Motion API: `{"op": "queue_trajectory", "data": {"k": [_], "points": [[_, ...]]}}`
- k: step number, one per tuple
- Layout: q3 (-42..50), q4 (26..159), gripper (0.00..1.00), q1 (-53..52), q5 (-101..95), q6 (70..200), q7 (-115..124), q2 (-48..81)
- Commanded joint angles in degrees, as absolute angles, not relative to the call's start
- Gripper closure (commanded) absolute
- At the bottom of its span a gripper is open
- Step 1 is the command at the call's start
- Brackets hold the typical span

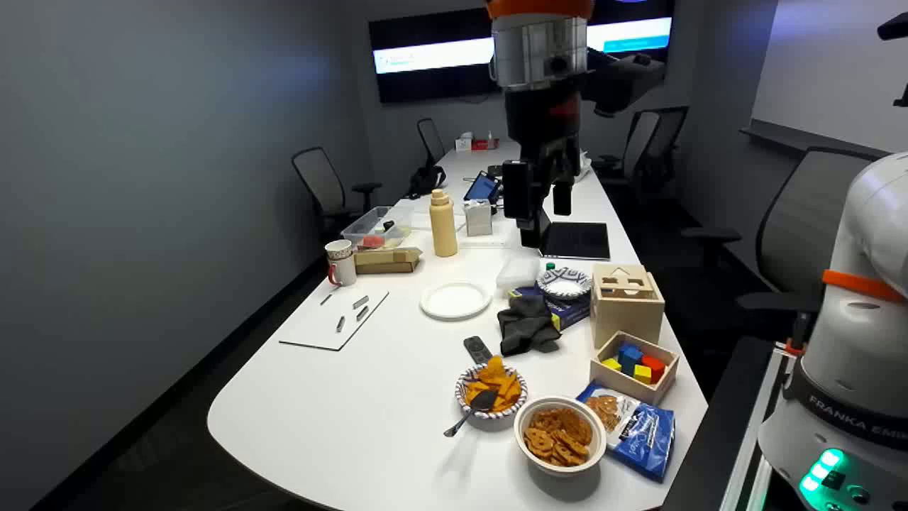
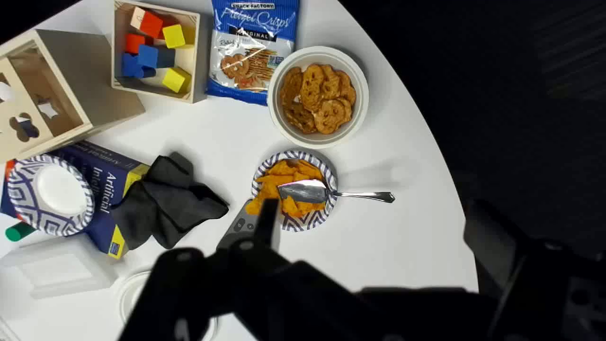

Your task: Close the shape sorter box

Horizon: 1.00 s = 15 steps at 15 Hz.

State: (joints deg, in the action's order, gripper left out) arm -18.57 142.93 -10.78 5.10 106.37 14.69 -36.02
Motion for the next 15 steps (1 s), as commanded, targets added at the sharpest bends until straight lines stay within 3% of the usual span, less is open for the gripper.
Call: {"op": "queue_trajectory", "data": {"k": [1,7,15], "points": [[-18.02,142.79,0.00,-11.42,4.74,106.30,15.02,-35.86],[-14.07,144.99,0.00,-7.33,4.14,111.82,17.45,-37.40],[-1.83,153.18,0.00,7.30,0.65,131.90,17.94,-35.83]]}}
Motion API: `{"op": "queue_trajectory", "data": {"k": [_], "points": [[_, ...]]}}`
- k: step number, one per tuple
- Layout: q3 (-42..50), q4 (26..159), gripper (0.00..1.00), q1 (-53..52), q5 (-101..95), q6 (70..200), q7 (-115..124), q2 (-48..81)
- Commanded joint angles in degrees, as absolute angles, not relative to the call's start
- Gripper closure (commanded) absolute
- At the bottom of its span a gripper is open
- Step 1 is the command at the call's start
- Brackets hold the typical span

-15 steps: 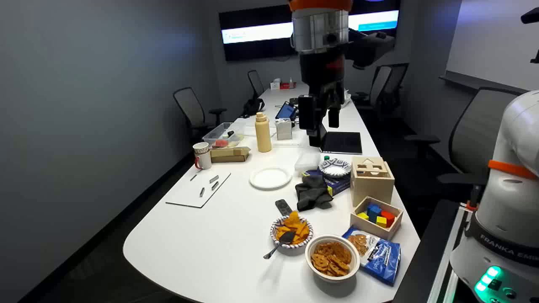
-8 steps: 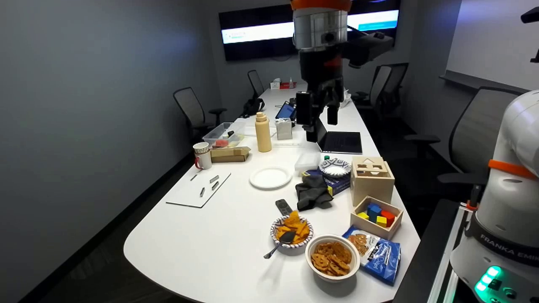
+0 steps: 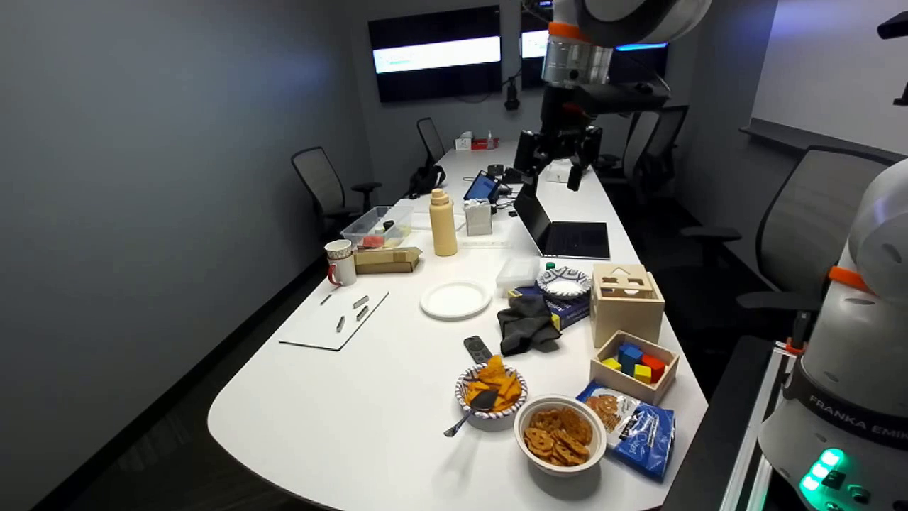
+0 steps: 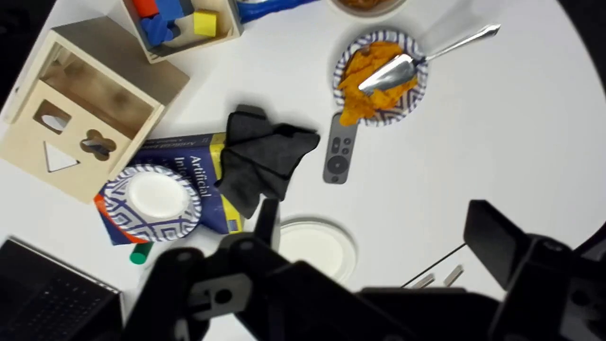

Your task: Close the shape sorter box

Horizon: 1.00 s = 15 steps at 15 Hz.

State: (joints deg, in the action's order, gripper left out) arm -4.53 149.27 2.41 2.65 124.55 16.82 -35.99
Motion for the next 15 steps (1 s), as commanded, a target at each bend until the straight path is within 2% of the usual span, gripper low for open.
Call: {"op": "queue_trajectory", "data": {"k": [1,7,11,15], "points": [[-0.80,154.28,0.00,9.45,-0.03,135.00,18.43,-34.98],[3.36,155.42,0.00,21.59,-3.69,152.98,20.57,-23.27],[4.47,152.28,0.00,25.54,-4.89,158.18,22.53,-13.22],[6.77,148.27,0.00,24.90,-4.79,159.40,24.48,-4.39]]}}
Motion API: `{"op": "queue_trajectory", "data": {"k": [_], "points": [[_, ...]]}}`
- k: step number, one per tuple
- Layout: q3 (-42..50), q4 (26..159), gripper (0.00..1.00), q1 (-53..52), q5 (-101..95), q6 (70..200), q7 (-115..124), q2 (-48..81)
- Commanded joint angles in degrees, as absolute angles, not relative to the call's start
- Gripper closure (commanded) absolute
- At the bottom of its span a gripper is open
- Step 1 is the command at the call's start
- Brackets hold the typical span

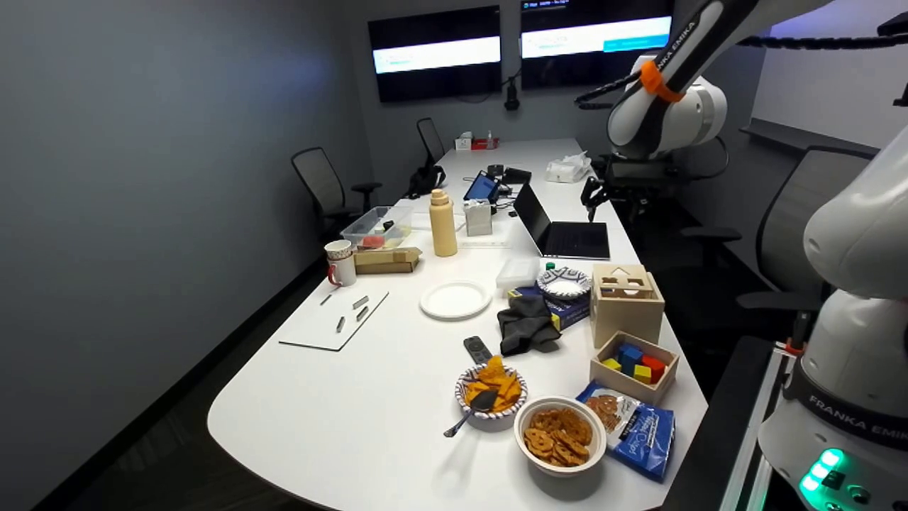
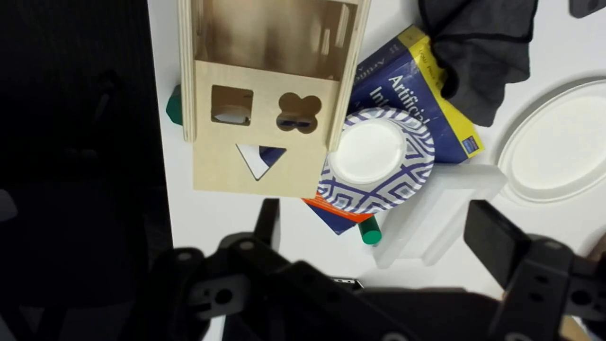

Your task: Close the shape sorter box

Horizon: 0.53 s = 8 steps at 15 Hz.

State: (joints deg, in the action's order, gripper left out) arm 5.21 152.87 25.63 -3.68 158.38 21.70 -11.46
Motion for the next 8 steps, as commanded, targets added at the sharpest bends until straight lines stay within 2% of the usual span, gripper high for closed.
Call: {"op": "queue_trajectory", "data": {"k": [1,8], "points": [[7.59,147.29,0.00,24.45,-4.69,159.12,24.81,-2.82],[14.29,140.32,0.00,20.33,-2.05,157.62,24.59,7.92]]}}
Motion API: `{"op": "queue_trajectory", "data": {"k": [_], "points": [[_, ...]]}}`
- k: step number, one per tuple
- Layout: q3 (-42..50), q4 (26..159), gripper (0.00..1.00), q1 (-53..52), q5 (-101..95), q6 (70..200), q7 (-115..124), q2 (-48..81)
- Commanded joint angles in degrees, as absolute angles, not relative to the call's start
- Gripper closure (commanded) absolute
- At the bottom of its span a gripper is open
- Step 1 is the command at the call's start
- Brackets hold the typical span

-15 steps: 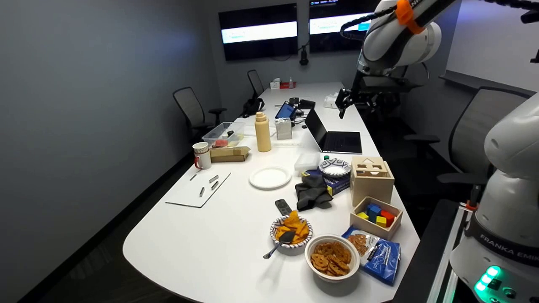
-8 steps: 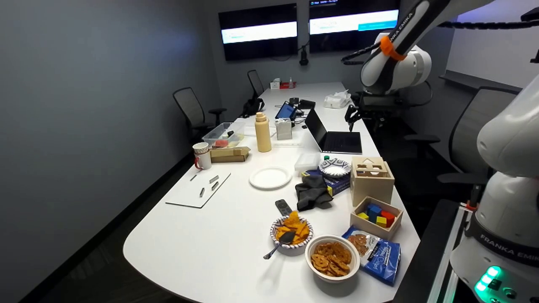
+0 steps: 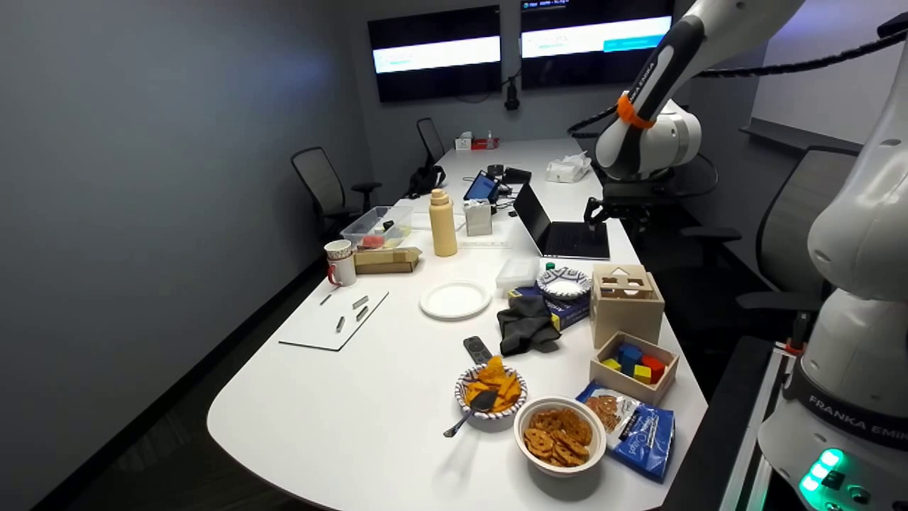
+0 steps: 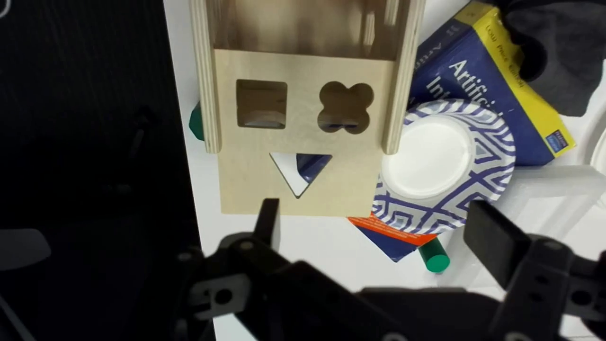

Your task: Close the shape sorter box

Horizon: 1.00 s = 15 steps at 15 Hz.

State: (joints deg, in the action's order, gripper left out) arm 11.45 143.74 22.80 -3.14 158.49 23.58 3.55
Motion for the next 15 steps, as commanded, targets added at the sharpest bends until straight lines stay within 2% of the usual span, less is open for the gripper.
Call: {"op": "queue_trajectory", "data": {"k": [1,15], "points": [[15.09,139.78,0.00,19.73,-1.93,157.49,24.81,9.08],[20.96,138.52,0.00,14.97,0.67,155.43,26.42,17.42]]}}
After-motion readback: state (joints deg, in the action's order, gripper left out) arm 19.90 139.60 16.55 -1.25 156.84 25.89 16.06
